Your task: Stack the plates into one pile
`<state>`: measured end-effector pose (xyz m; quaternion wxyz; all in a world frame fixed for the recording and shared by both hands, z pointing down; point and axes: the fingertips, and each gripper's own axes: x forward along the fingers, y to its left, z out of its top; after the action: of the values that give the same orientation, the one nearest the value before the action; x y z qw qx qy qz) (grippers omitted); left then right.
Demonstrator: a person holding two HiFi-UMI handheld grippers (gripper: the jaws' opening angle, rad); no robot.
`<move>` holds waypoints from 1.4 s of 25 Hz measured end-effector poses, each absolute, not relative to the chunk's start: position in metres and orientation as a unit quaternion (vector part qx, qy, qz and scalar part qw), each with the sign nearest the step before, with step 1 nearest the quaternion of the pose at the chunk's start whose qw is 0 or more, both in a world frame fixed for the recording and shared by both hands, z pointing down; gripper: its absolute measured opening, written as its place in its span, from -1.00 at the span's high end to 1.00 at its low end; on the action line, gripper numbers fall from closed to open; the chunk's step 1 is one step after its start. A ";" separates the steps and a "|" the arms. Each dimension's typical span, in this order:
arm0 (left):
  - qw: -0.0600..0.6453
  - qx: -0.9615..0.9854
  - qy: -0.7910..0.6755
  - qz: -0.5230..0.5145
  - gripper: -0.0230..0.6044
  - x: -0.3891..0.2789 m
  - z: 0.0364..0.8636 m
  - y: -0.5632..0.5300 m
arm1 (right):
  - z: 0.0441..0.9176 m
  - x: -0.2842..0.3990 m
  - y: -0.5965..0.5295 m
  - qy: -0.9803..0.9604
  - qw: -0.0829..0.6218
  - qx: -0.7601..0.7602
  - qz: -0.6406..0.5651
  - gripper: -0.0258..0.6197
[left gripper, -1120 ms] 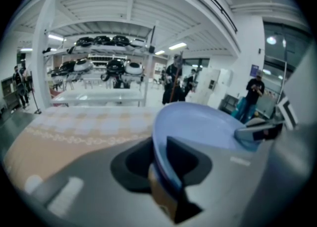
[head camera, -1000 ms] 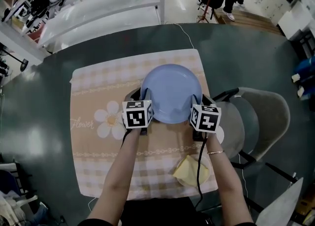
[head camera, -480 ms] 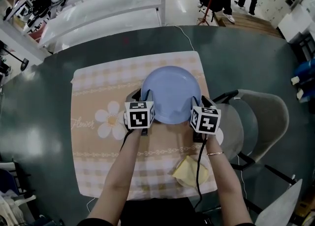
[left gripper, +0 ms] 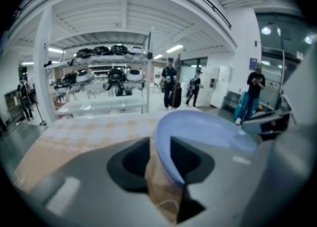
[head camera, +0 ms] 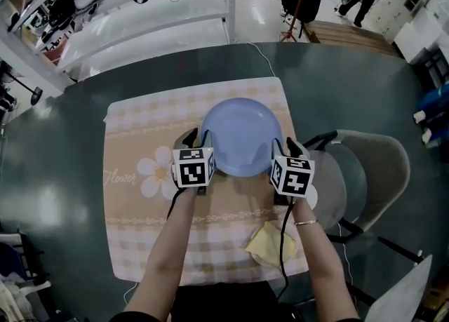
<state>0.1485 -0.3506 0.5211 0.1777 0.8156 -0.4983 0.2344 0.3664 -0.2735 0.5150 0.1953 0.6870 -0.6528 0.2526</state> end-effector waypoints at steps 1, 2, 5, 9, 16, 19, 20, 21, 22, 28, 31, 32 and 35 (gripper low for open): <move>0.175 0.817 -0.499 0.229 0.52 0.148 0.517 -0.349 | 0.511 0.364 -0.273 -0.657 0.192 0.686 0.249 0.48; 0.173 0.819 -0.500 0.223 0.56 0.147 0.512 -0.347 | 0.506 0.362 -0.272 -0.662 0.188 0.684 0.244 0.50; 0.167 0.825 -0.500 0.206 0.63 0.148 0.497 -0.342 | 0.491 0.354 -0.268 -0.676 0.173 0.679 0.228 0.54; 0.150 0.833 -0.497 0.191 0.72 0.148 0.477 -0.333 | 0.468 0.347 -0.261 -0.687 0.154 0.679 0.206 0.64; 0.124 0.843 -0.497 0.162 0.85 0.142 0.447 -0.313 | 0.423 0.344 -0.239 -0.692 0.104 0.695 0.167 0.80; 0.111 0.848 -0.497 0.150 0.89 0.140 0.432 -0.302 | 0.405 0.343 -0.225 -0.696 0.090 0.697 0.147 0.87; 0.103 0.849 -0.497 0.147 0.90 0.139 0.427 -0.298 | 0.399 0.343 -0.220 -0.698 0.087 0.697 0.139 0.89; 0.094 0.851 -0.497 0.143 0.90 0.138 0.421 -0.295 | 0.394 0.342 -0.215 -0.699 0.084 0.698 0.129 0.90; 0.085 0.852 -0.496 0.140 0.90 0.137 0.415 -0.291 | 0.388 0.342 -0.210 -0.700 0.080 0.700 0.119 0.90; 0.070 0.860 -0.491 0.120 0.90 0.130 0.392 -0.267 | 0.361 0.341 -0.178 -0.702 0.045 0.704 0.097 0.90; 0.066 0.862 -0.490 0.108 0.90 0.125 0.382 -0.256 | 0.351 0.340 -0.165 -0.707 0.027 0.701 0.094 0.91; 0.064 0.863 -0.490 0.105 0.90 0.123 0.380 -0.252 | 0.349 0.340 -0.162 -0.707 0.022 0.701 0.091 0.91; 0.061 0.864 -0.491 0.098 0.90 0.116 0.375 -0.243 | 0.344 0.338 -0.151 -0.706 0.016 0.703 0.082 0.91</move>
<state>0.1164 -0.2427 0.3746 0.0615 0.8636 -0.4907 0.0978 0.3377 -0.1513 0.3444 0.0159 0.7031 -0.7061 0.0819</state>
